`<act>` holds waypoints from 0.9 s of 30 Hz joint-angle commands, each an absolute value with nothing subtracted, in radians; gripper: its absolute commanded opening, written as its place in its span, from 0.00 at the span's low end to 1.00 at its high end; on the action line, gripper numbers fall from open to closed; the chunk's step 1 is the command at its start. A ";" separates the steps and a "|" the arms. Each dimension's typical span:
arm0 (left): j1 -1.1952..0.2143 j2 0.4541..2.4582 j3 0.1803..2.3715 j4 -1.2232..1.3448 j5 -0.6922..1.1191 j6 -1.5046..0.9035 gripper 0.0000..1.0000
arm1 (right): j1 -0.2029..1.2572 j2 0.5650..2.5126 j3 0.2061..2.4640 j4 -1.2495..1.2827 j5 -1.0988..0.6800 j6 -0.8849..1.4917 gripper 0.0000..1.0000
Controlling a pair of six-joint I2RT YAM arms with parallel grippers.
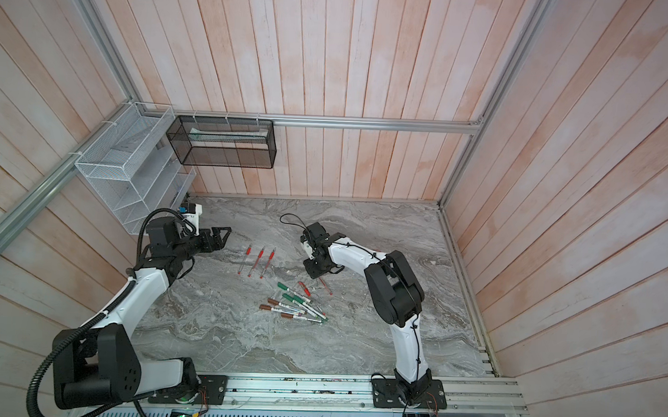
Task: Remove pen caps from pens
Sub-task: Pick up the pen from the center of the table.
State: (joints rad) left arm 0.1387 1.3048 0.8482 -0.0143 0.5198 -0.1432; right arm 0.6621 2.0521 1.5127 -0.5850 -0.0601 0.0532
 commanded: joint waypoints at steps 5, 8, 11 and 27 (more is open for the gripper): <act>0.144 1.284 0.795 0.120 0.799 -0.248 0.90 | 0.589 1.817 1.466 -0.404 -0.184 0.193 0.02; 0.142 1.293 0.775 0.192 0.873 -0.321 0.90 | 0.551 1.710 1.336 -0.181 -0.312 0.332 0.01; 0.133 1.296 0.740 0.302 0.984 -0.429 0.89 | 0.506 1.614 1.163 0.125 -0.437 0.530 0.00; -0.070 1.358 0.698 0.471 1.142 -0.494 0.86 | 0.550 1.892 0.914 1.472 -0.689 1.372 0.00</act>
